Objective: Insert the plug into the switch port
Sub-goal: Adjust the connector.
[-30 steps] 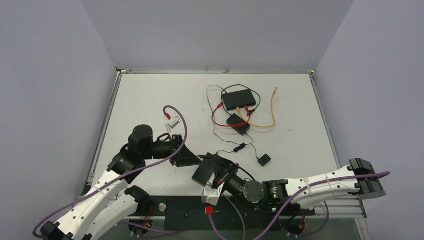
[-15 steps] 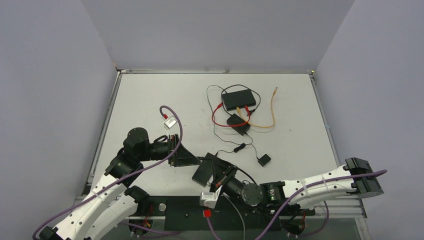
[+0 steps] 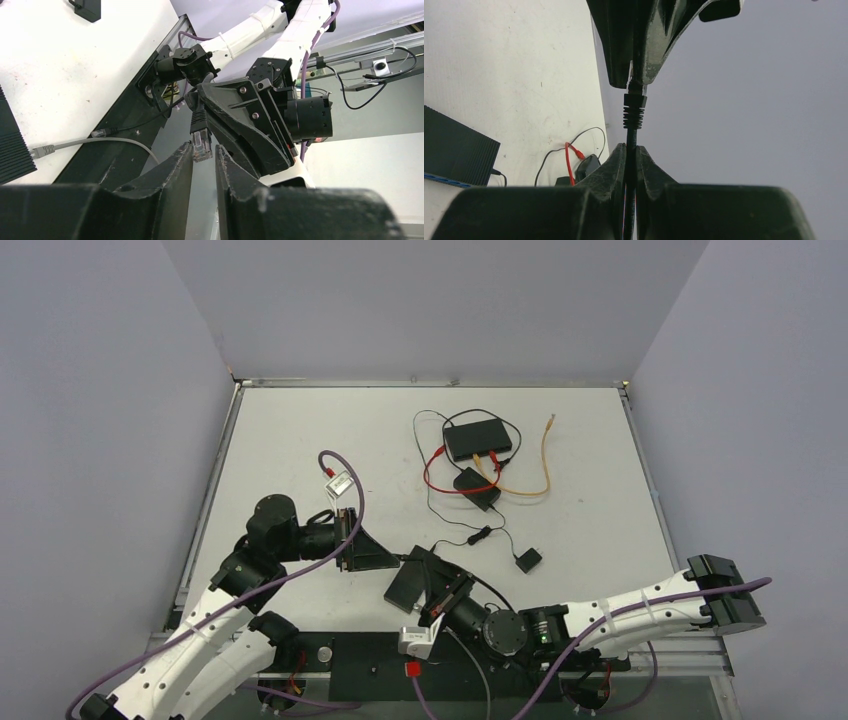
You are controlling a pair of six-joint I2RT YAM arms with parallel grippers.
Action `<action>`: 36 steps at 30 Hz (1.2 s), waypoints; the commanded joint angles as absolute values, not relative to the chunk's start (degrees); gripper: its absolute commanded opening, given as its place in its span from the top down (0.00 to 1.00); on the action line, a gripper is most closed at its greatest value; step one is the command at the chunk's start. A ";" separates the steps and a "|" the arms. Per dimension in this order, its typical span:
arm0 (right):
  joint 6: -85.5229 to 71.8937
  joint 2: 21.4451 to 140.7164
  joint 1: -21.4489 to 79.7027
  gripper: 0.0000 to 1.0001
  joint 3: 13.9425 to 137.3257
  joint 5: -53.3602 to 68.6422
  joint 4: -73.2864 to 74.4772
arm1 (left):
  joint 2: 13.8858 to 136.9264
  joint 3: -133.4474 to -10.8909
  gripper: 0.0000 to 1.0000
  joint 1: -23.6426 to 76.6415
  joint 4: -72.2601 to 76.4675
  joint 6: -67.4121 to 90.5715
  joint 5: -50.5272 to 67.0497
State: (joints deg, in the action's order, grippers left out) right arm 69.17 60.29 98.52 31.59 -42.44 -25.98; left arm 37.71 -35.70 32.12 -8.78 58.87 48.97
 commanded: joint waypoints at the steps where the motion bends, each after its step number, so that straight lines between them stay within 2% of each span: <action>1: 69.78 60.60 99.37 1.00 32.57 -43.89 -27.80 | 38.04 -35.86 0.83 31.60 -6.84 57.28 50.70; 5: 69.75 60.15 99.96 1.00 32.48 -43.88 -27.70 | 38.90 -35.65 1.00 31.34 -6.60 56.34 51.26; 8: 67.55 59.17 100.08 1.00 32.86 -43.26 -26.29 | 39.61 -35.73 1.00 31.29 -6.86 55.27 51.33; 10: 64.33 57.49 100.06 0.93 33.10 -41.50 -24.75 | 39.93 -35.96 1.00 31.21 -8.09 53.90 51.23; 11: 63.37 55.92 99.81 0.85 33.07 -40.74 -23.85 | 40.05 -36.35 1.00 31.21 -8.70 52.32 51.15; 13: 60.58 53.39 99.45 0.79 32.78 -38.71 -22.69 | 40.38 -36.97 1.00 31.20 -11.06 49.75 50.68; 20: 46.04 46.66 93.27 0.68 35.51 -26.75 -11.40 | 40.79 -40.04 1.00 30.81 -19.09 38.64 49.11; 24: 34.51 44.28 85.91 0.65 37.47 -15.61 -6.57 | 40.90 -41.79 1.00 30.76 -23.16 32.38 48.18; 30: 15.53 45.56 77.11 0.64 42.29 -7.15 -3.51 | 39.21 -42.63 1.00 30.71 -27.30 24.59 47.51; 32: 10.76 46.35 73.78 0.64 45.09 -1.06 -1.35 | 38.11 -42.54 1.00 30.87 -22.90 22.65 46.37; 36: 2.11 48.17 67.49 0.64 48.29 10.17 -0.29 | 34.53 -42.04 1.00 32.20 -27.56 20.33 44.74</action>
State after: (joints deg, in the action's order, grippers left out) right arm 15.59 46.74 72.29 43.57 -3.84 -1.56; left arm 38.06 -39.70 31.11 -25.98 26.44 46.76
